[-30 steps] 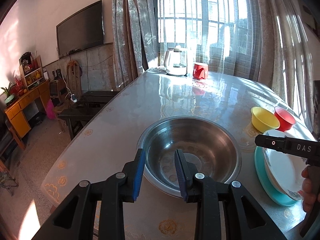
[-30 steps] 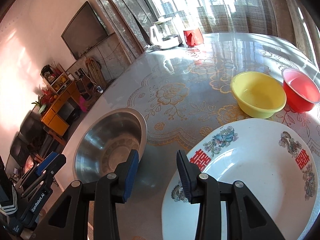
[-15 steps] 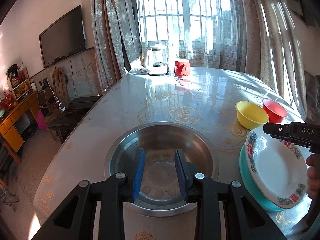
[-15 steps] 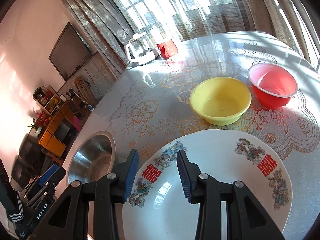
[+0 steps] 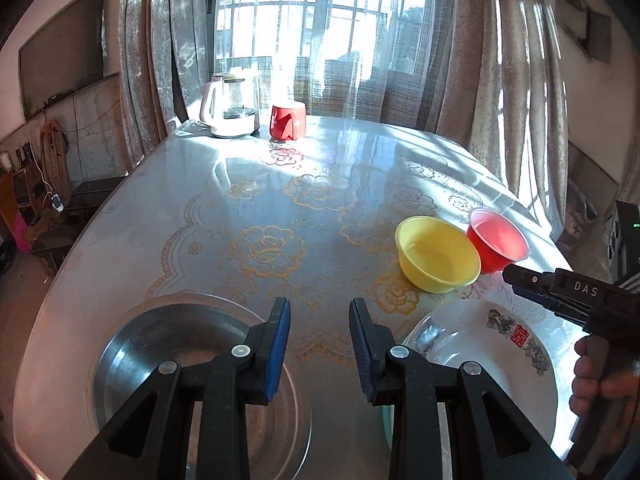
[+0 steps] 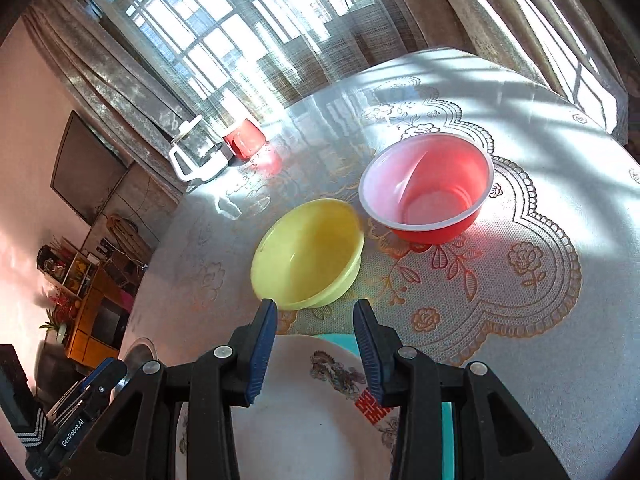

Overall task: Organize plates and bowls
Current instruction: 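Move the left tool to the yellow bowl rim and grasp it, then lift the yellow bowl with the left tool and carry it over the steel bowl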

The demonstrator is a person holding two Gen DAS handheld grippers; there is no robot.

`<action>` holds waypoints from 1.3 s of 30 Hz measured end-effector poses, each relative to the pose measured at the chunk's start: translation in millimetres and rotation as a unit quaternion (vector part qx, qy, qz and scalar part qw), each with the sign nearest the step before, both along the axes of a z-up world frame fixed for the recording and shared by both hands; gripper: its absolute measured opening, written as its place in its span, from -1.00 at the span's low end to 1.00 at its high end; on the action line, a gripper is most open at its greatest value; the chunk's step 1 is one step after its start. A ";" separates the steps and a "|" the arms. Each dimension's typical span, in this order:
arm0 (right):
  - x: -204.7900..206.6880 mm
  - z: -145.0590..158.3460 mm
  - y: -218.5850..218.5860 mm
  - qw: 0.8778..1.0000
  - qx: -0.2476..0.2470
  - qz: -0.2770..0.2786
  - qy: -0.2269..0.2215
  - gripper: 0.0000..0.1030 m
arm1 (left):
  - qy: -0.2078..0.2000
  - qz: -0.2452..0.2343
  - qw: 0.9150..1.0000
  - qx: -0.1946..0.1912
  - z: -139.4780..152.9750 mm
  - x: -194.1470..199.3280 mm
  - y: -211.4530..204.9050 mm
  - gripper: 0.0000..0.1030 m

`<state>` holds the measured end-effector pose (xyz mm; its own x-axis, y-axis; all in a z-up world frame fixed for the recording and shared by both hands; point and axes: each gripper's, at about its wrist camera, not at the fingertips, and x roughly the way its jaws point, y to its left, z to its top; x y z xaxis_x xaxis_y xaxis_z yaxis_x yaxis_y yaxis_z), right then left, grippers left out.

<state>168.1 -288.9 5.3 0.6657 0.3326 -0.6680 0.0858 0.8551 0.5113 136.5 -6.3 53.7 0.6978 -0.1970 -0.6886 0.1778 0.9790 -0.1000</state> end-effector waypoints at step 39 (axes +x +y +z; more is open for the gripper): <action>44.0 -8.9 19.6 0.999 -0.029 0.025 0.024 -0.64 | 0.068 -0.078 0.991 -0.083 -27.4 75.9 -65.4 -0.64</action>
<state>212.1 -269.3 -3.5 0.6164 0.3236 -0.7179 0.0658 0.8873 0.4565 212.4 -71.7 26.3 0.5534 -0.4140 -0.7227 0.2994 0.9086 -0.2912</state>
